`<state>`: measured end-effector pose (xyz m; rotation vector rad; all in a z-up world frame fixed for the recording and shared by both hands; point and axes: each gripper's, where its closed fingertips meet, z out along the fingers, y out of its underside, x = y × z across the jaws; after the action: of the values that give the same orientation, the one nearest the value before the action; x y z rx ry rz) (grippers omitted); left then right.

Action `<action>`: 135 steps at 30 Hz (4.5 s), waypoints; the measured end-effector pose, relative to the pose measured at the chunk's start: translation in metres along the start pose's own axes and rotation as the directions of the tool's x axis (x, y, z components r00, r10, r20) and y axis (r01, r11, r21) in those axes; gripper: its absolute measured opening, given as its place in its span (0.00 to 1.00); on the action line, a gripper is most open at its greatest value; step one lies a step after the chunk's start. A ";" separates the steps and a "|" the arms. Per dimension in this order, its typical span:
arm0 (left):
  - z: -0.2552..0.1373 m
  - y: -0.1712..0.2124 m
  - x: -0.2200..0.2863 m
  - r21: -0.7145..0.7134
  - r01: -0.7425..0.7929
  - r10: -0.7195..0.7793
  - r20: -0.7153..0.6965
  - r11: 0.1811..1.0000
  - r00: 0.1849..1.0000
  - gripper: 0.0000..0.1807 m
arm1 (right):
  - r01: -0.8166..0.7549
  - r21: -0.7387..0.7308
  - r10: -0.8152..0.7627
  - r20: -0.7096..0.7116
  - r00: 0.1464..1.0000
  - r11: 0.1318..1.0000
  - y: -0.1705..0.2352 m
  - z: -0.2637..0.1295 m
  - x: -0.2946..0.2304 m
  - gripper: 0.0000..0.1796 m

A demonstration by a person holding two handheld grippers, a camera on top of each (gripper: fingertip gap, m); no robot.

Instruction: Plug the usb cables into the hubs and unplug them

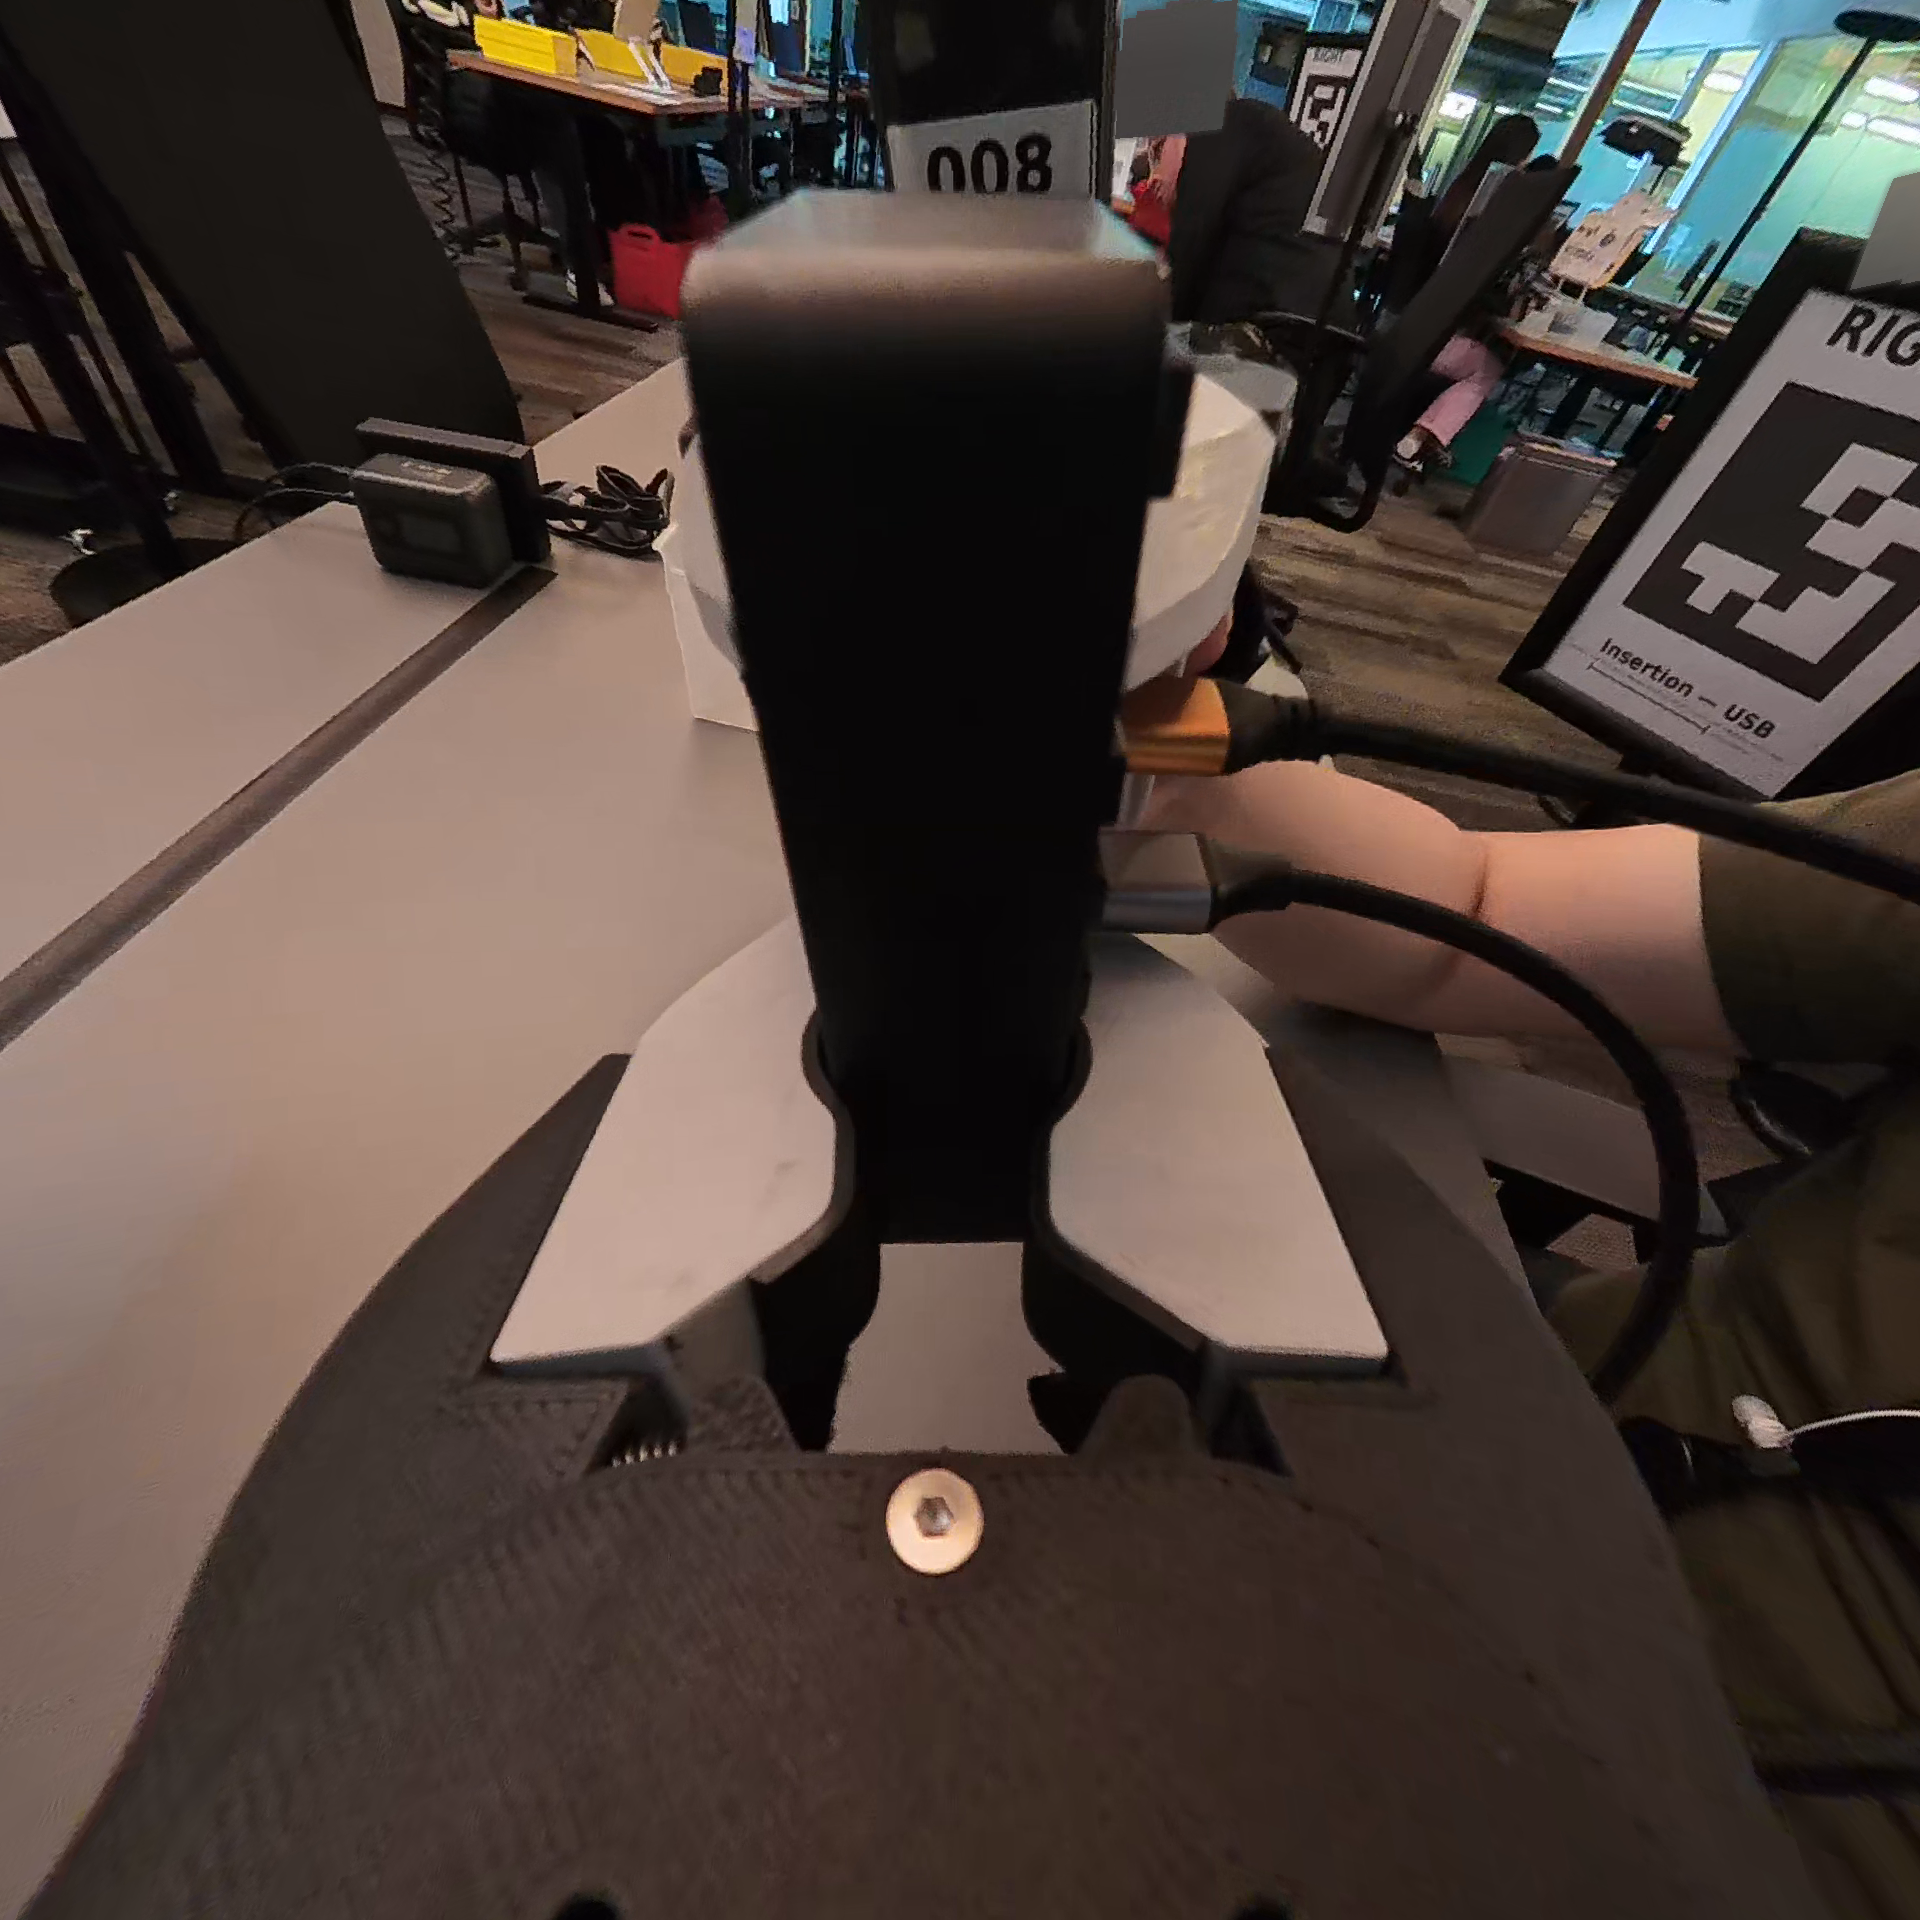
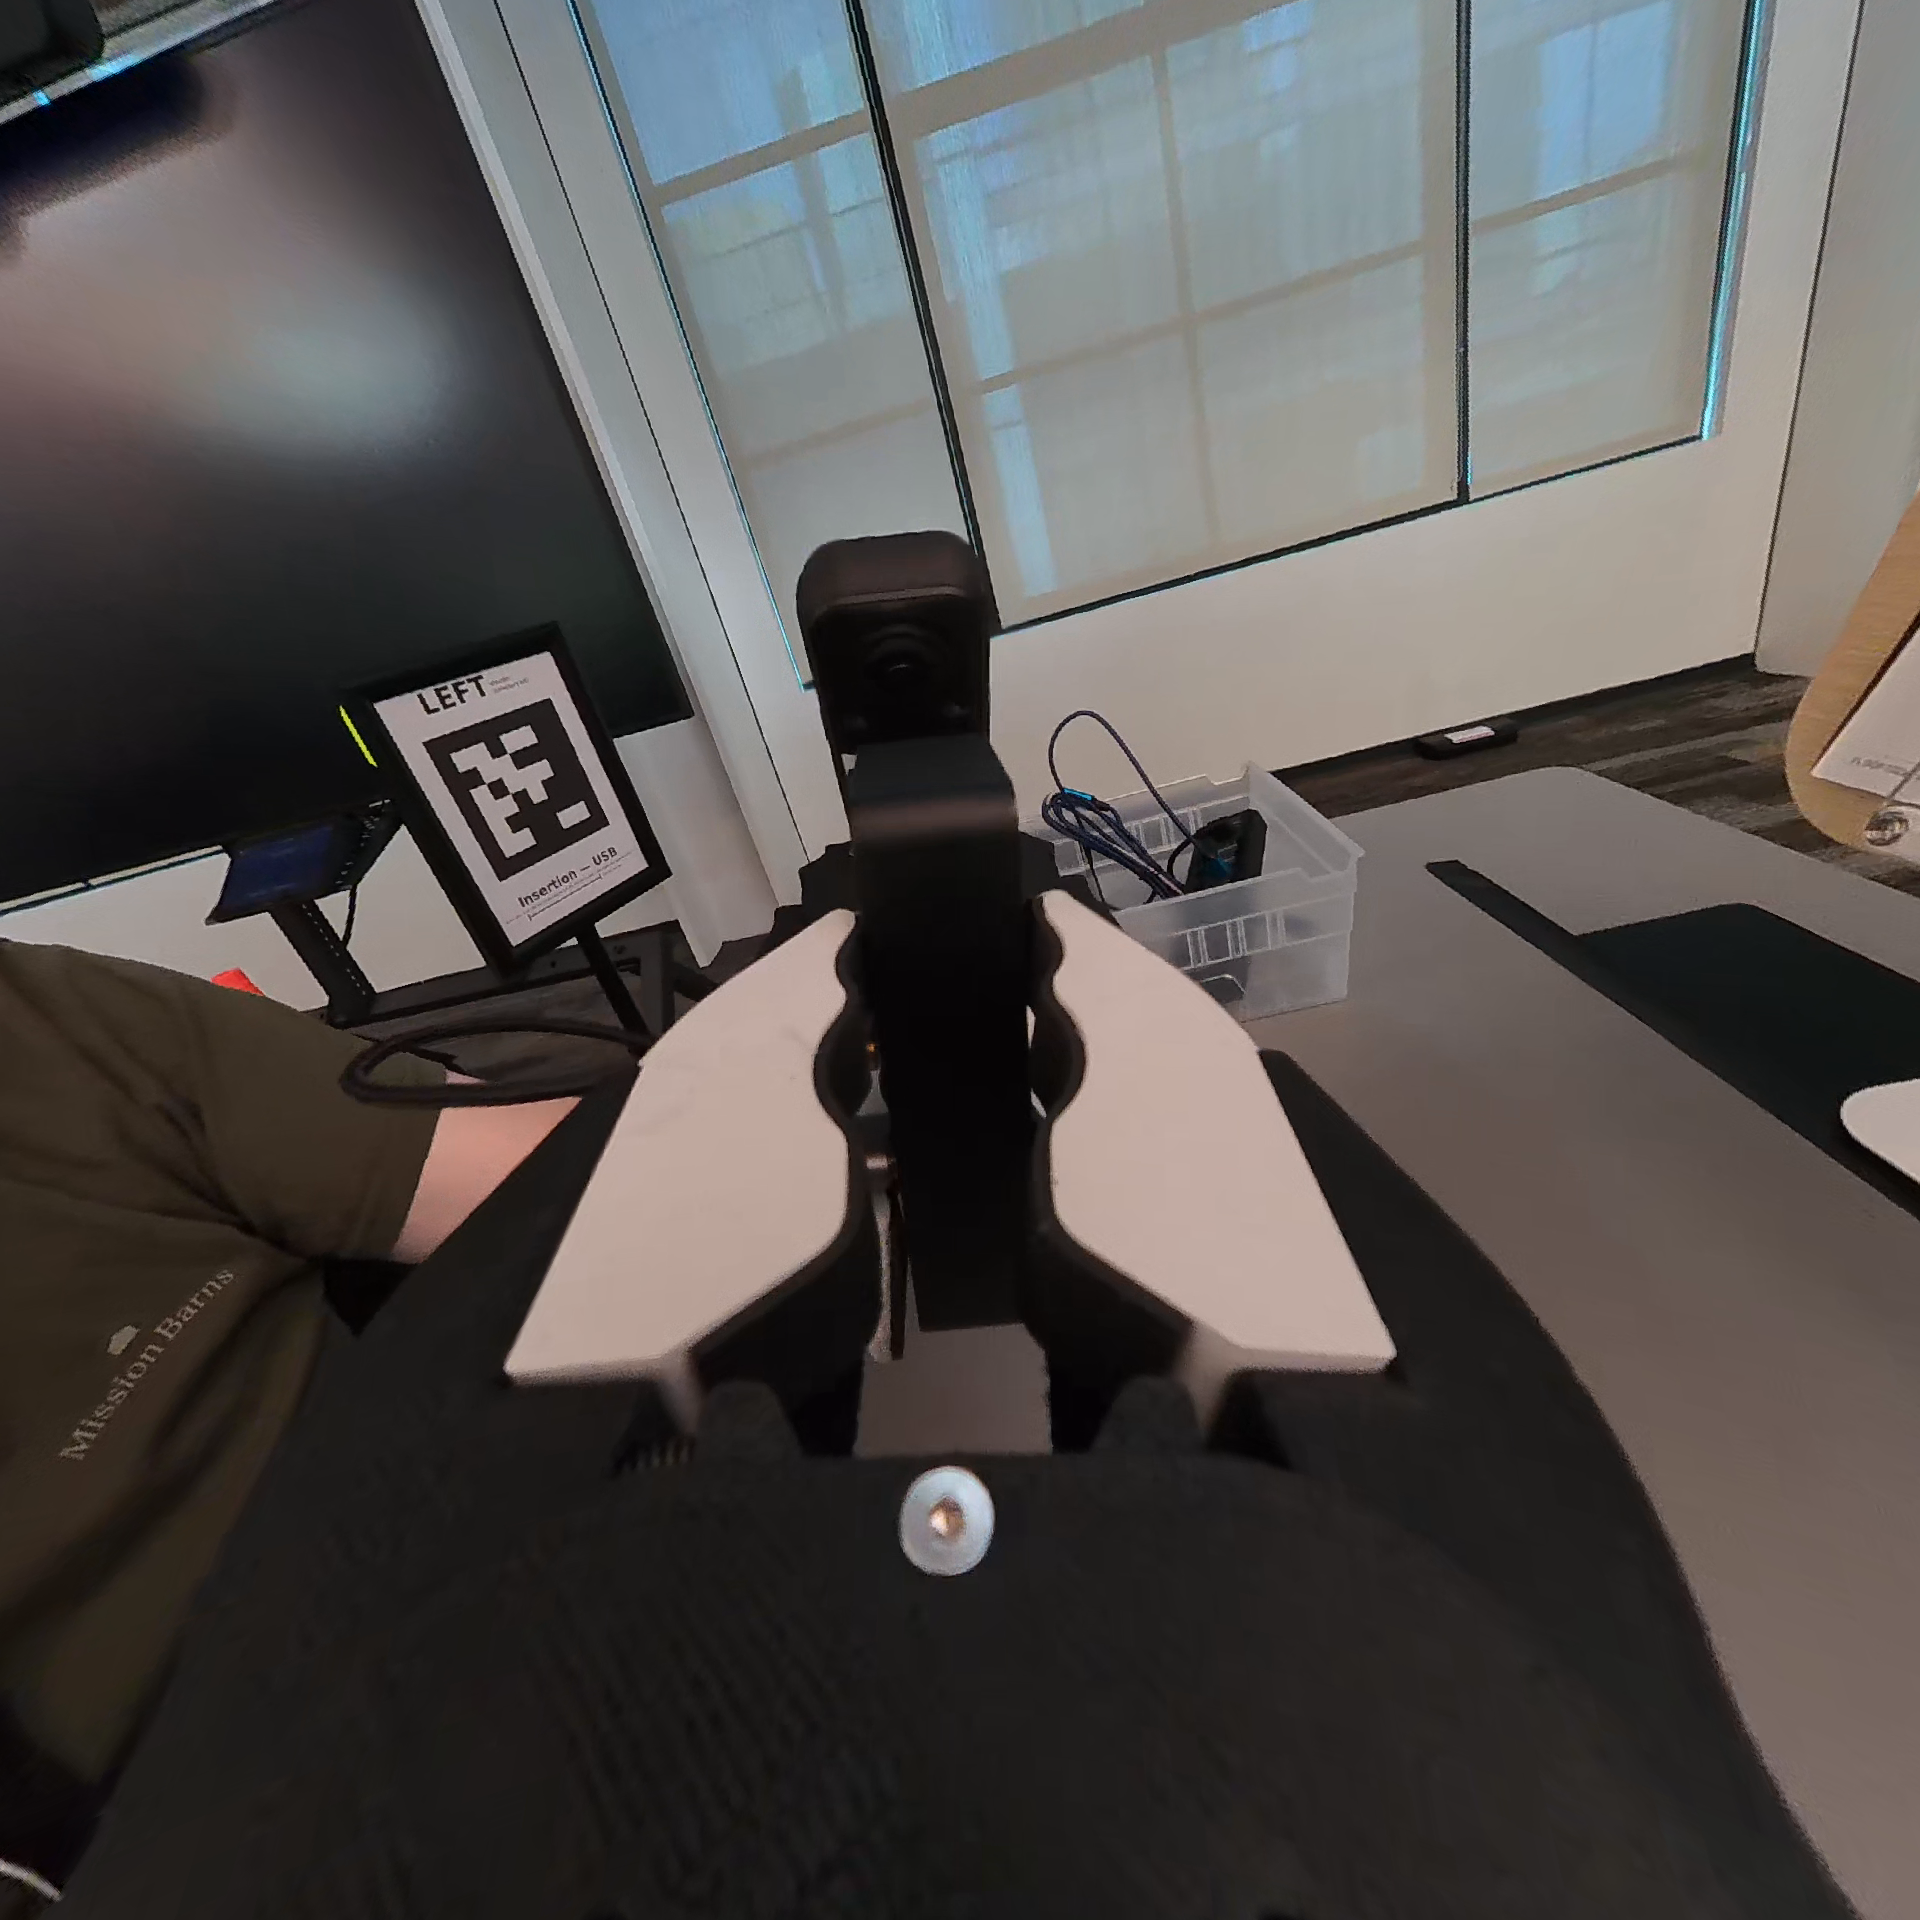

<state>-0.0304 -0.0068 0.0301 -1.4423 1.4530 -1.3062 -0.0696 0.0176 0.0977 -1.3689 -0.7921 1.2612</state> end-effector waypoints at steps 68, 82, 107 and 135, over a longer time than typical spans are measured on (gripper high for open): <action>-0.099 -0.035 -0.092 0.026 -0.292 0.131 0.854 0.956 0.504 0.16 | 0.360 -0.173 -0.396 -0.516 0.760 0.917 -0.001 0.024 0.004 0.23; -0.065 -0.030 -0.079 -0.013 -0.292 0.184 0.805 0.956 0.564 0.16 | 0.363 -0.197 -0.407 -0.575 0.709 0.911 0.008 0.015 0.032 0.15; -0.125 -0.044 -0.104 -0.014 -0.272 0.149 0.863 0.962 0.482 0.16 | 0.443 -0.232 -0.486 -0.596 0.639 0.866 0.008 0.022 0.023 0.10; -0.090 -0.080 -0.030 0.105 -0.306 0.197 0.563 0.946 0.803 0.16 | 0.055 -0.518 -0.476 -0.735 0.483 0.854 0.033 -0.390 0.019 0.10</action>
<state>-0.0905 0.0482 0.1234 -1.2958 1.0535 -0.7508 0.3029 -0.0726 0.0141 -1.8747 -0.5346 0.0143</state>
